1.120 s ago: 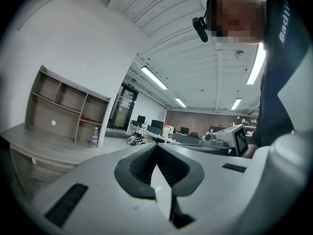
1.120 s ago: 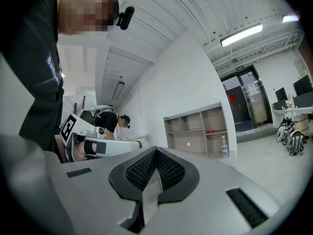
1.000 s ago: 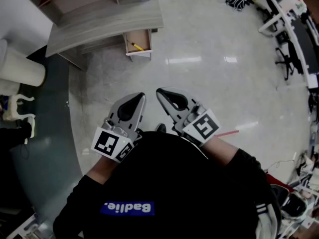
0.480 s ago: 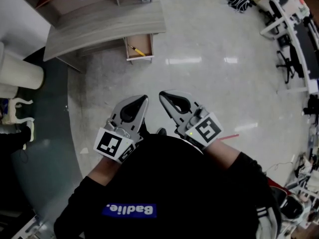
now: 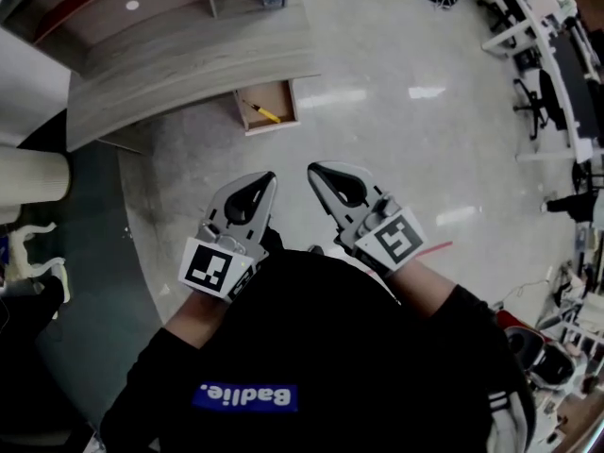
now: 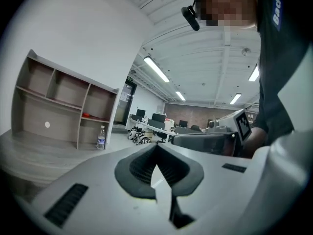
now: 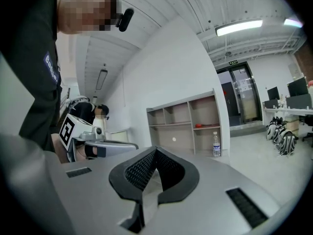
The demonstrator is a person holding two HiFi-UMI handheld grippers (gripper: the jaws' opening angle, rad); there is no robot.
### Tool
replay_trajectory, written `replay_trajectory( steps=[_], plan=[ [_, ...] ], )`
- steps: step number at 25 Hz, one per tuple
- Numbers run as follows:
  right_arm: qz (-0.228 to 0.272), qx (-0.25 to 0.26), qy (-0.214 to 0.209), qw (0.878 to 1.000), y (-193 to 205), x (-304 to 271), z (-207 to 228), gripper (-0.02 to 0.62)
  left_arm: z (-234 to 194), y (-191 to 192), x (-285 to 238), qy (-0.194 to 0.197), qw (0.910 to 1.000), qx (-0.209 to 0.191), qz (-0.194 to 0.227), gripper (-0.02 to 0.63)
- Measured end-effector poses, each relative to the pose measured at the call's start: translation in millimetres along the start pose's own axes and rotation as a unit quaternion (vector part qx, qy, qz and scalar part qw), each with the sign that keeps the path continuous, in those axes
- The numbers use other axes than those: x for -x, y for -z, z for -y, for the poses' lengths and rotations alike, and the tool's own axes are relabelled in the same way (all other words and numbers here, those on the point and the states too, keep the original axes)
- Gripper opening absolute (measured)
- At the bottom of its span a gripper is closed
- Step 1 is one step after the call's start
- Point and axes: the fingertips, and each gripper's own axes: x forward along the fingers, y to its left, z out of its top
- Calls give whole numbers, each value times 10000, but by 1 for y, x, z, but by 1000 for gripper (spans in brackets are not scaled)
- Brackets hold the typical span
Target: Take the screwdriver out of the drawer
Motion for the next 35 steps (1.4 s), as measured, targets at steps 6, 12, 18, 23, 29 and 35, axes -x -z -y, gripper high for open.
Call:
replay_trajectory(
  steps=[6,12,18,23,29,35],
  plan=[
    [-327,38,295,9990,7,-57,18,26,-53,-15,-11,301,9995,-40,40,-2],
    [-542,76,404,9977,20,-85,38,26,-84,-17,-21,296,9995,95,37,-2],
    [-604,185,140,9979,30,-101,61,26,-96,-15,-37,-14,9998,201,19,-2],
    [-686,301,-284,9968,39,-112,83,26,-102,-17,-56,-426,9988,226,-21,-2],
    [-915,602,-702,9915,62,-131,115,26,-120,-13,-80,-960,9951,226,-70,-2],
    [-1315,884,-963,9827,99,-148,132,26,-132,0,-90,-1222,9922,237,-75,-2]
  ],
)
